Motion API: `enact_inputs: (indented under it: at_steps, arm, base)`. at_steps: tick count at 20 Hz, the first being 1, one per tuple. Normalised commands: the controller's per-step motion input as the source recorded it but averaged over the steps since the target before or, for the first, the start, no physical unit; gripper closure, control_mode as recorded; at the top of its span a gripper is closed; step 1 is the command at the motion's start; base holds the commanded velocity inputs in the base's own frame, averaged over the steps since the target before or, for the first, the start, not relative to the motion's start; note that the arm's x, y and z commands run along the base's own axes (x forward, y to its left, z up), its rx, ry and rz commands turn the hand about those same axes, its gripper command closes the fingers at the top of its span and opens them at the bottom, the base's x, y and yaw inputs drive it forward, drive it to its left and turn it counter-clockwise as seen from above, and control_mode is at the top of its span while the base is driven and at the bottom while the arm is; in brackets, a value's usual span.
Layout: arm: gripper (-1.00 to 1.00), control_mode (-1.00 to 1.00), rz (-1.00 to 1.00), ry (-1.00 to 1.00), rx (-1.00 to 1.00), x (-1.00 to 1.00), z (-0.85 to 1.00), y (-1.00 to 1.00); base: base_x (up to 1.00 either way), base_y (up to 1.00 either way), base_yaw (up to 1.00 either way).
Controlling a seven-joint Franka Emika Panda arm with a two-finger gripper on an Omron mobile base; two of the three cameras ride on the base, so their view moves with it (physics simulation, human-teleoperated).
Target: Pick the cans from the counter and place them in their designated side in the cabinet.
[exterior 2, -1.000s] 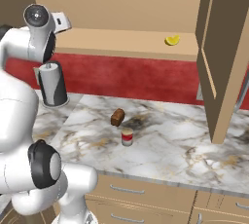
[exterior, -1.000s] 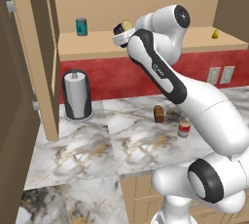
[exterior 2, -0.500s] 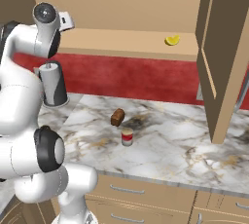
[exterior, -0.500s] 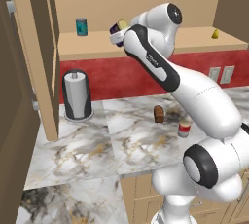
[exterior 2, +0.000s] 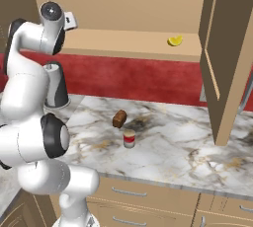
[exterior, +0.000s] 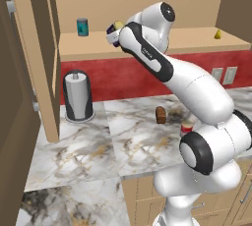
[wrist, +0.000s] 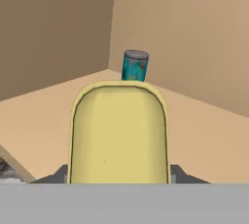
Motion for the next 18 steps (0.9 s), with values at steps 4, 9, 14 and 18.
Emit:
enact_inputs:
  at_steps: [4, 9, 14, 18]
  arm:
    - [1.00, -1.00, 0.02, 0.03, -0.02, 0.36, -0.06, 0.10]
    - [1.00, -1.00, 0.02, 0.02, -0.02, 0.38, -0.03, 0.08]
    - [1.00, -1.00, 0.02, 0.02, -0.02, 0.39, -0.03, 0.10]
    - [1.00, -1.00, 0.01, 0.02, -0.03, 0.37, -0.04, 0.11]
  base:
    - [0.00, 0.00, 0.00]
    - [0.00, 0.00, 0.00]
    - [0.00, 0.00, 0.00]
    - [0.00, 0.00, 0.00]
